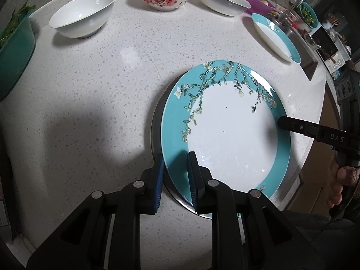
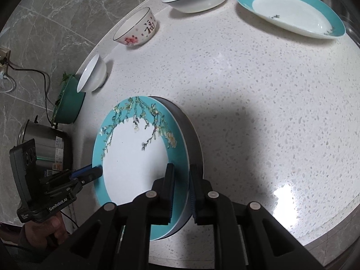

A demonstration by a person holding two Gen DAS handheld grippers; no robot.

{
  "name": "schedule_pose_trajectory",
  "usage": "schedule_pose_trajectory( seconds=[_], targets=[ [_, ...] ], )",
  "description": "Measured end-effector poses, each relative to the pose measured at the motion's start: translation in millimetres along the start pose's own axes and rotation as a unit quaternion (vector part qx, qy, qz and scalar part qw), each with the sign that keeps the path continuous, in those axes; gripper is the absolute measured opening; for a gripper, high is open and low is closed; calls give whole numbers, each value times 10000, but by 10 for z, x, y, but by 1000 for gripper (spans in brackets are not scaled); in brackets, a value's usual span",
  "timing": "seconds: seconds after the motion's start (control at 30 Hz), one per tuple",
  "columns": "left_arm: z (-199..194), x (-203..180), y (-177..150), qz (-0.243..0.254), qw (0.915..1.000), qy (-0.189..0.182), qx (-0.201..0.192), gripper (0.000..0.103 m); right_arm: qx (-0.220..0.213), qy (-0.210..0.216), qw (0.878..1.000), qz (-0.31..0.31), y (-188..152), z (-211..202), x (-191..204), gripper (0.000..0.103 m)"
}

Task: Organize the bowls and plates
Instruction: 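Lift the teal plate with both grippers and lower it onto the grey plate, then open both grippers and move them to the second teal floral plate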

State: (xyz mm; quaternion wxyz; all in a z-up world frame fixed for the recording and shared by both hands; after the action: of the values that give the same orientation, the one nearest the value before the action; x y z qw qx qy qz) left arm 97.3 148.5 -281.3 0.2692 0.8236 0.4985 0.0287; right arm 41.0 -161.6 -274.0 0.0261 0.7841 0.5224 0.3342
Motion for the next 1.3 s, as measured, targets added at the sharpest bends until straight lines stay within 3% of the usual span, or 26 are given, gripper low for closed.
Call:
schedule_pose_trajectory(
  seconds=[0.27,0.5,0.6,0.7,0.83,0.87,0.9,0.93,0.97,1.0,1.07,1.13,1.2,1.3],
  targets=[
    [15,-79,4,323,9991,257,-65,18,-162,-516,9921,-1134,-101,-8,215,19],
    [-23,-37,-8,351,9989,291,-129,18,-235,-1115,9682,-2227,-187,46,384,23],
    [-19,-38,-10,336,9989,292,-143,18,-257,-1415,9511,-2734,-234,77,453,21],
    [-13,-30,-14,268,9991,297,-155,18,-285,-1526,9425,-2960,-252,90,482,22],
    [-111,36,76,-90,9990,179,-404,19,-315,-1484,9464,-2852,-177,43,452,25],
    [-156,53,117,-218,9983,125,-521,22,-389,-1423,9501,-2749,-144,-11,440,34],
    [-219,78,178,-367,9971,59,-671,39,-513,-1276,9573,-2544,-75,-102,399,52],
    [-303,105,257,-544,9945,-31,-891,56,-653,-1127,9643,-2304,0,-201,345,64],
    [-374,123,323,-682,9915,-129,-1098,90,-895,-932,9726,-1935,119,-354,238,82],
    [-489,138,411,-911,9843,-398,-1460,103,-1072,-823,9766,-1671,203,-444,152,92],
    [-614,142,534,-1270,9715,-866,-1807,103,-1450,-433,9848,-852,398,-684,-148,102],
    [-628,123,667,-1636,9632,-1163,-1790,103,-1585,-45,9870,261,576,-869,-599,103],
    [-604,67,775,-1884,9568,-1338,-1765,103,-1600,268,9762,1440,717,-1014,-1127,103],
    [-559,-61,910,-2170,9468,-1461,-1876,103,-1847,470,9525,2374,947,-1279,-1810,103]
  ],
)
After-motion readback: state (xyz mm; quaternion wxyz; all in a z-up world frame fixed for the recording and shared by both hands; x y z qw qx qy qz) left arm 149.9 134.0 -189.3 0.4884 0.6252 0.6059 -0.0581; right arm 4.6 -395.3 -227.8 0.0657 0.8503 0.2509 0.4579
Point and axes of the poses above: each gripper's, at about its wrist camera, not at the fingertips, and z roughly the way its jaws point, x to its left, y to its top, the point moved 3 cm from there along z, roughly the way its jaws point, and after that the axes turned 13 degrees about -x, right-handed, at the moved point
